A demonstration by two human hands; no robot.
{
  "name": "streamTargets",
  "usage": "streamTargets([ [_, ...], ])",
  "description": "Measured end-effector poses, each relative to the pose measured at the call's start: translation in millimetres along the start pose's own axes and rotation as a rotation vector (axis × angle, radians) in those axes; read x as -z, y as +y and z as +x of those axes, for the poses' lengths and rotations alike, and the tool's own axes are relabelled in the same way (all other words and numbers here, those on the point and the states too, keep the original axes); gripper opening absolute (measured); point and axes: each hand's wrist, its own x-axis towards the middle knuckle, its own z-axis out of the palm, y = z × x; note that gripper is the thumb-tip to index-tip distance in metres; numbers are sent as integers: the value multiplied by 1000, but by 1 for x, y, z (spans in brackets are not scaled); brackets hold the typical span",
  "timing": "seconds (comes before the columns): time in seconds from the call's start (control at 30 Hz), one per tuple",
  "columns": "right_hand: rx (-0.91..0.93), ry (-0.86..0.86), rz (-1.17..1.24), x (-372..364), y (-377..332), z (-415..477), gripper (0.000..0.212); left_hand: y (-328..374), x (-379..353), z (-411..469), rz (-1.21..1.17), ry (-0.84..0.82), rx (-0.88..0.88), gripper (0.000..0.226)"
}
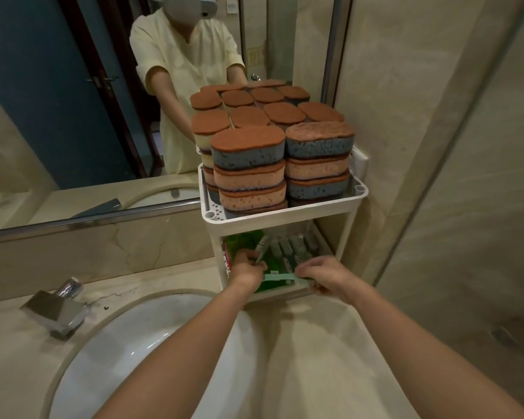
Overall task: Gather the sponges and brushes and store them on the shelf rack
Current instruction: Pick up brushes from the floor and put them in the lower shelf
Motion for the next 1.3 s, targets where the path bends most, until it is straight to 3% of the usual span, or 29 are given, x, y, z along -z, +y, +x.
streamTargets([
  [0.13, -115, -218, 7, 12, 2, 4, 27, 8, -13, 14, -84, 17, 72, 25],
  [0.23, -140, -240, 95, 13, 3, 10, 29, 9, -20, 19, -100, 17, 57, 25],
  [0.4, -149, -66, 234, 9, 8, 22, 23, 8, -18, 31, -167, 85, 42, 22],
  [0.6, -148, 106, 348, -4, 6, 43, 13, 0, -18, 36, -219, 14, 40, 24],
  [0.8, 16, 173, -43, -18, -7, 72, 21, -9, -14, 36, -228, 3, 27, 29],
  [1.1, -48, 183, -416, -31, 9, 107, 21, -8, -15, 47, -232, 10, 63, 25],
  [1.2, -58, 177, -478, -35, 12, 112, 31, -10, -17, 48, -225, 8, 59, 26],
  [1.3, -68, 167, -478, -37, 13, 115, 24, -11, -17, 48, -238, 16, 69, 28],
])
